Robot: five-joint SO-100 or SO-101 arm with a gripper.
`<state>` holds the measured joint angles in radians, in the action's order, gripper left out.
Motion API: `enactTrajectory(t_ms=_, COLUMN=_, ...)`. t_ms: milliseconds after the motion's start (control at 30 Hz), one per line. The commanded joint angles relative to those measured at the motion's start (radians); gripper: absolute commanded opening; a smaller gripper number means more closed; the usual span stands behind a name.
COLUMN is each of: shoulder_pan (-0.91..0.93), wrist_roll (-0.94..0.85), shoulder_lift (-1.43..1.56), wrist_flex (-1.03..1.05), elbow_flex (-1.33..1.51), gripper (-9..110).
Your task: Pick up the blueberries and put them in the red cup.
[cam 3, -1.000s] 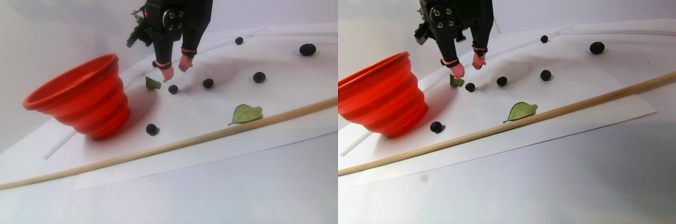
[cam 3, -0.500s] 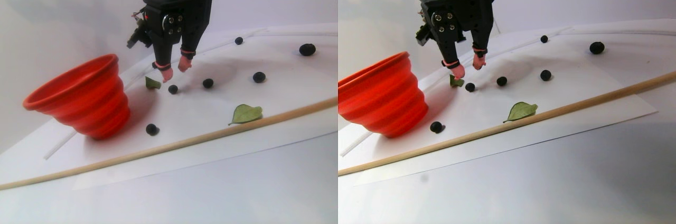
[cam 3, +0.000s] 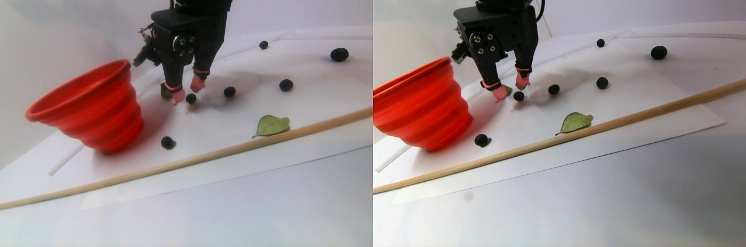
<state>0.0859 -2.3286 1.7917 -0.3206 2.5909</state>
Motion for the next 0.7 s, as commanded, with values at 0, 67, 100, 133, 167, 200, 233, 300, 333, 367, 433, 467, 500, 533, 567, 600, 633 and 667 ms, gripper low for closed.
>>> enactTrajectory(t_ms=0, shoulder_pan=-0.021, wrist_roll=-0.014, shoulder_lift=-0.041, wrist_flex=-0.055, elbow_flex=-0.044, gripper=16)
enactTrajectory(t_ms=67, shoulder_pan=-0.020, wrist_roll=-0.014, shoulder_lift=-0.048, wrist_flex=-0.055, elbow_flex=-0.055, gripper=16)
enactTrajectory(t_ms=100, shoulder_pan=-0.020, wrist_roll=-0.011, shoulder_lift=-0.051, wrist_flex=-0.055, elbow_flex=-0.060, gripper=16)
enactTrajectory(t_ms=133, shoulder_pan=-0.018, wrist_roll=-0.009, shoulder_lift=-0.052, wrist_flex=-0.055, elbow_flex=-0.066, gripper=16)
enactTrajectory(t_ms=167, shoulder_pan=-0.018, wrist_roll=-0.008, shoulder_lift=-0.057, wrist_flex=-0.055, elbow_flex=-0.072, gripper=16)
enactTrajectory(t_ms=200, shoulder_pan=-0.018, wrist_roll=-0.008, shoulder_lift=-0.060, wrist_flex=-0.055, elbow_flex=-0.074, gripper=16)
enactTrajectory(t_ms=233, shoulder_pan=-0.018, wrist_roll=-0.009, shoulder_lift=-0.063, wrist_flex=-0.057, elbow_flex=-0.075, gripper=16)
enactTrajectory(t_ms=300, shoulder_pan=-0.018, wrist_roll=-0.009, shoulder_lift=-0.083, wrist_flex=-0.077, elbow_flex=-0.078, gripper=16)
enactTrajectory(t_ms=333, shoulder_pan=-0.018, wrist_roll=-0.011, shoulder_lift=-0.092, wrist_flex=-0.086, elbow_flex=-0.080, gripper=16)
enactTrajectory(t_ms=367, shoulder_pan=-0.018, wrist_roll=-0.012, shoulder_lift=-0.097, wrist_flex=-0.089, elbow_flex=-0.083, gripper=16)
enactTrajectory(t_ms=433, shoulder_pan=-0.018, wrist_roll=-0.011, shoulder_lift=-0.104, wrist_flex=-0.091, elbow_flex=-0.084, gripper=16)
enactTrajectory(t_ms=467, shoulder_pan=-0.020, wrist_roll=-0.009, shoulder_lift=-0.106, wrist_flex=-0.092, elbow_flex=-0.084, gripper=16)
enactTrajectory(t_ms=500, shoulder_pan=-0.021, wrist_roll=-0.008, shoulder_lift=-0.107, wrist_flex=-0.092, elbow_flex=-0.084, gripper=16)
enactTrajectory(t_ms=533, shoulder_pan=-0.023, wrist_roll=-0.006, shoulder_lift=-0.107, wrist_flex=-0.094, elbow_flex=-0.084, gripper=16)
enactTrajectory(t_ms=567, shoulder_pan=-0.025, wrist_roll=-0.006, shoulder_lift=-0.109, wrist_flex=-0.097, elbow_flex=-0.084, gripper=16)
enactTrajectory(t_ms=600, shoulder_pan=-0.025, wrist_roll=-0.006, shoulder_lift=-0.114, wrist_flex=-0.101, elbow_flex=-0.084, gripper=16)
enactTrajectory(t_ms=633, shoulder_pan=-0.025, wrist_roll=-0.006, shoulder_lift=-0.120, wrist_flex=-0.106, elbow_flex=-0.086, gripper=16)
enactTrajectory(t_ms=667, shoulder_pan=-0.025, wrist_roll=-0.006, shoulder_lift=-0.126, wrist_flex=-0.110, elbow_flex=-0.089, gripper=16)
